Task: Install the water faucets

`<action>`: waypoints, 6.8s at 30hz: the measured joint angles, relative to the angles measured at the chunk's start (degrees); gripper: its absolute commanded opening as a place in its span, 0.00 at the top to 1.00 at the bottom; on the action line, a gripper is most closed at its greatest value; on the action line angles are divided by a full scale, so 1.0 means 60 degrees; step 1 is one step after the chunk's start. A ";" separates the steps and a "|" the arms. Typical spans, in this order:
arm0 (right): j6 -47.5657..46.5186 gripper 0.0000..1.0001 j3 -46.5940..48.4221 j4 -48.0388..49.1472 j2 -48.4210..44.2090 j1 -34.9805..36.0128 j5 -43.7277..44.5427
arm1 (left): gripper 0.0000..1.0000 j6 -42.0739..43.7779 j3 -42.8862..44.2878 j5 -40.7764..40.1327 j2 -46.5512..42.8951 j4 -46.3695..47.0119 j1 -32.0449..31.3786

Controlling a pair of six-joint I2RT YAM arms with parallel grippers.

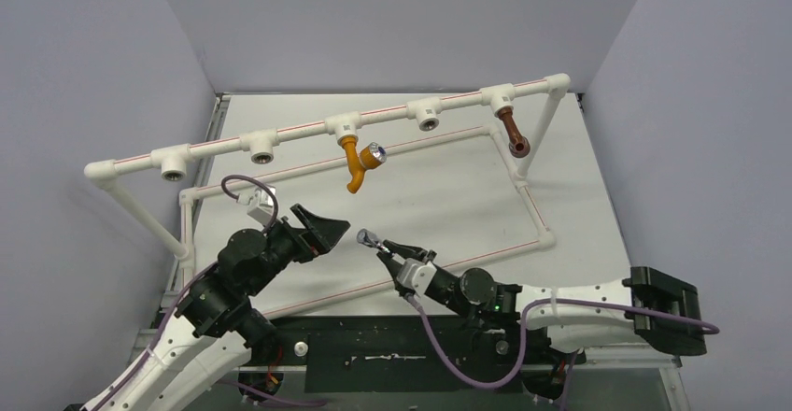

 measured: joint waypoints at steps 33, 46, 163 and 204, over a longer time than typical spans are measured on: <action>1.0010 1.00 0.0546 -0.1249 -0.2601 -0.4328 -0.6721 | 0.13 0.1778 -0.1406 0.5960 0.0798 0.6462 0.0000; 1.1963 1.00 0.0590 0.1519 -0.1147 -0.4306 -0.7038 | 0.34 0.0780 -0.1464 0.6502 0.1089 0.8539 0.0000; 0.8615 1.00 0.3792 -0.7406 -0.3483 -0.4448 -0.7442 | 0.21 0.2437 0.0827 0.6572 0.1432 0.5231 0.0040; 0.4630 1.00 0.4889 -0.8051 -0.3501 -0.3206 -0.0233 | 0.23 0.7708 0.9089 -0.1450 0.8360 0.0288 0.4925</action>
